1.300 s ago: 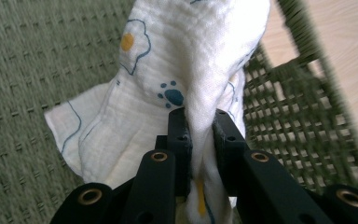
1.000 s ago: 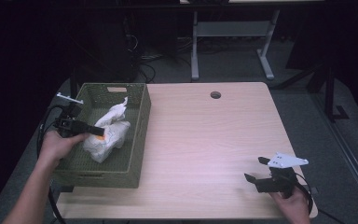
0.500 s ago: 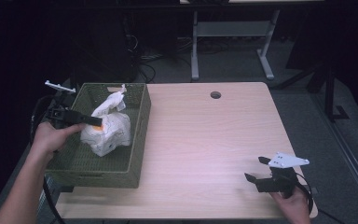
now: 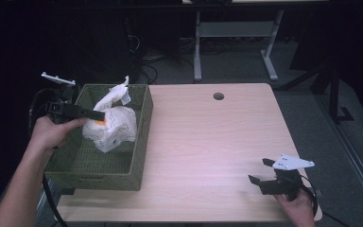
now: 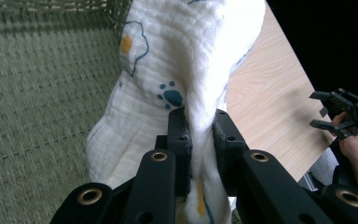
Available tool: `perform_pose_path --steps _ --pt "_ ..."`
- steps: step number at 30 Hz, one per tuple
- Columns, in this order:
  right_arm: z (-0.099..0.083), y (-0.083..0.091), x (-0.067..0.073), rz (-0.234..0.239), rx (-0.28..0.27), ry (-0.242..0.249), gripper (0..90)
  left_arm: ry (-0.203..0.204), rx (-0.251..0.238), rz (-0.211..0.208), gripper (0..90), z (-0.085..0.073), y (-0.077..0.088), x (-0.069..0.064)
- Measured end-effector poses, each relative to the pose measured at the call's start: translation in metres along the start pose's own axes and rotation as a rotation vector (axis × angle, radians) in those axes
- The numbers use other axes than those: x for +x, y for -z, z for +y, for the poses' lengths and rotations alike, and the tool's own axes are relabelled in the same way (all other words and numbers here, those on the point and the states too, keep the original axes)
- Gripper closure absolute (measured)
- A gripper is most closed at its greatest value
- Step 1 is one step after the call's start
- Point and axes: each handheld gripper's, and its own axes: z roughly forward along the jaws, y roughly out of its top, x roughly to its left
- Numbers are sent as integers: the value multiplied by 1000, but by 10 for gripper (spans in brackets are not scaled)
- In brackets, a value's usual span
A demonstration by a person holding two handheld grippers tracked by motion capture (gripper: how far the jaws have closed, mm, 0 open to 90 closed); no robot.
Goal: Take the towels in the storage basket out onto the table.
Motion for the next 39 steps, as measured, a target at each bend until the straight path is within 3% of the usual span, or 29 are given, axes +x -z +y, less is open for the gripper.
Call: perform_pose_path --steps 11,23,39 --pt "0 0 0 3 -2 -2 163 -36 -13 -45 796 13 4 -26" --pt "0 1 0 2 -8 -7 162 -95 6 -86 796 28 -7 -61" --pt "1 1 0 8 -12 2 162 -147 80 -150 796 38 -62 -92"
